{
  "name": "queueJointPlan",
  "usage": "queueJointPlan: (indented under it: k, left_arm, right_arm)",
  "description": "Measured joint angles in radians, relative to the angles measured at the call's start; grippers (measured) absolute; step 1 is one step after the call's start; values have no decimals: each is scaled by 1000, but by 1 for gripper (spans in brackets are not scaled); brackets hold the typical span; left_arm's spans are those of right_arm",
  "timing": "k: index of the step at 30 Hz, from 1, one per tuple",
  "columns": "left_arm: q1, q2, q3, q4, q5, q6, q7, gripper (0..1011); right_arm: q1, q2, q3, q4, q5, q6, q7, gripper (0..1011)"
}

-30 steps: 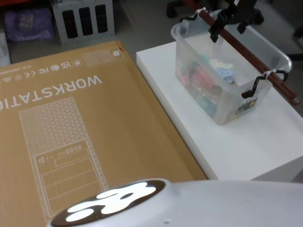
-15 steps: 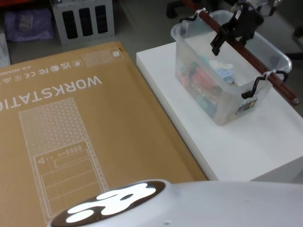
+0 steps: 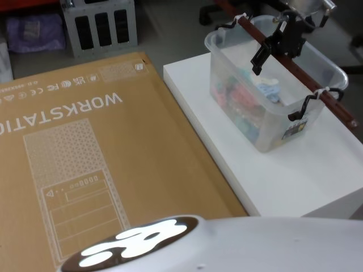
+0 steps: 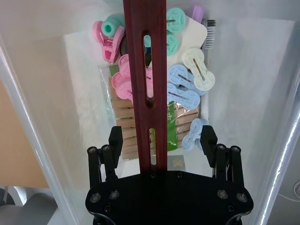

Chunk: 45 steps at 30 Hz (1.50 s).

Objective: Use one hand to grasp the basket and place it at the designated location.

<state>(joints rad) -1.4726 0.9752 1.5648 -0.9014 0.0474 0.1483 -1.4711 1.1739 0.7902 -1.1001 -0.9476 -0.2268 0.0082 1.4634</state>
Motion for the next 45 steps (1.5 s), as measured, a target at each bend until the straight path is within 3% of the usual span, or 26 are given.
queueJointPlan:
  k: [10,28,29,36,45]
  left_arm:
    - [0,0,0,0,0,0,0,0]
    - [0,0,0,0,0,0,0,0]
    - [0,0,0,0,0,0,0,0]
    - [0,0,0,0,0,0,0,0]
    - [0,0,0,0,0,0,0,0]
  right_arm:
    - [4,-10,-7,15,-1,-4,13,981]
    - [1,-7,-8,9,1,-2,9,466]
    - [1,-6,-8,9,1,-2,9,395]
    - [0,-6,-8,8,1,-2,9,181]
    - [-1,1,-8,-4,4,0,6,89]
